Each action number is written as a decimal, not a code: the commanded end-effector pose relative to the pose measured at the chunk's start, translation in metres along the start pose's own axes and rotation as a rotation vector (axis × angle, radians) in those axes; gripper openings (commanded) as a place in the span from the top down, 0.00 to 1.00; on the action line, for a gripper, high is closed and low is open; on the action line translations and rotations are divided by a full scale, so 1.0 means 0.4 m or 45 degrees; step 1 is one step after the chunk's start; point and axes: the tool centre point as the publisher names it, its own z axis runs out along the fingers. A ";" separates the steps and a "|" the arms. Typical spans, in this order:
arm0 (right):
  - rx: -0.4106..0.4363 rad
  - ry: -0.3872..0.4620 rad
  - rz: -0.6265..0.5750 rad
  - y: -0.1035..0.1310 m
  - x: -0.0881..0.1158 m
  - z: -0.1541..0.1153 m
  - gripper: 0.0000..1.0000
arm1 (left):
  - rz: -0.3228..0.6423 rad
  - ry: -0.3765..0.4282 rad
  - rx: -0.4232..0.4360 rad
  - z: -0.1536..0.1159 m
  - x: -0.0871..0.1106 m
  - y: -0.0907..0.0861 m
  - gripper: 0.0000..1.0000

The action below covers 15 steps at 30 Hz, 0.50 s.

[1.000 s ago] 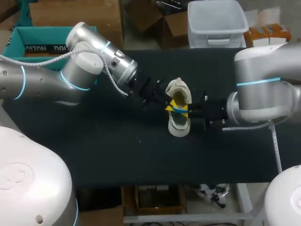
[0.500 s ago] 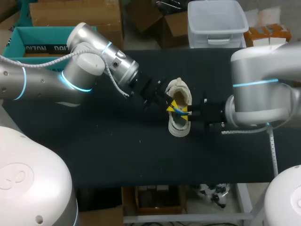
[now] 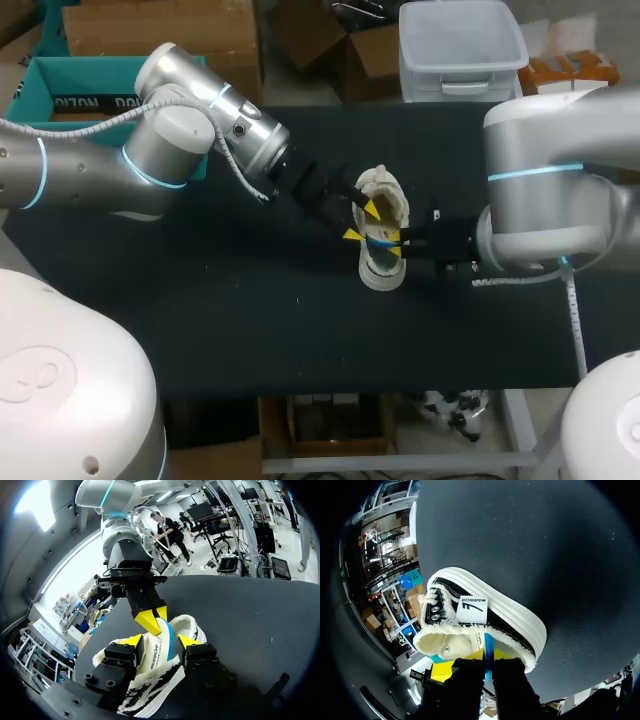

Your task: Open the shoe tongue, take the insole out of the shoe, put the insole back into the shoe, and pack the shoe into the shoebox

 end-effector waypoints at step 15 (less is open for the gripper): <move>-0.102 -0.064 -0.086 -0.011 -0.028 0.030 1.00 | -0.268 0.008 -0.072 -0.161 0.006 -0.097 0.00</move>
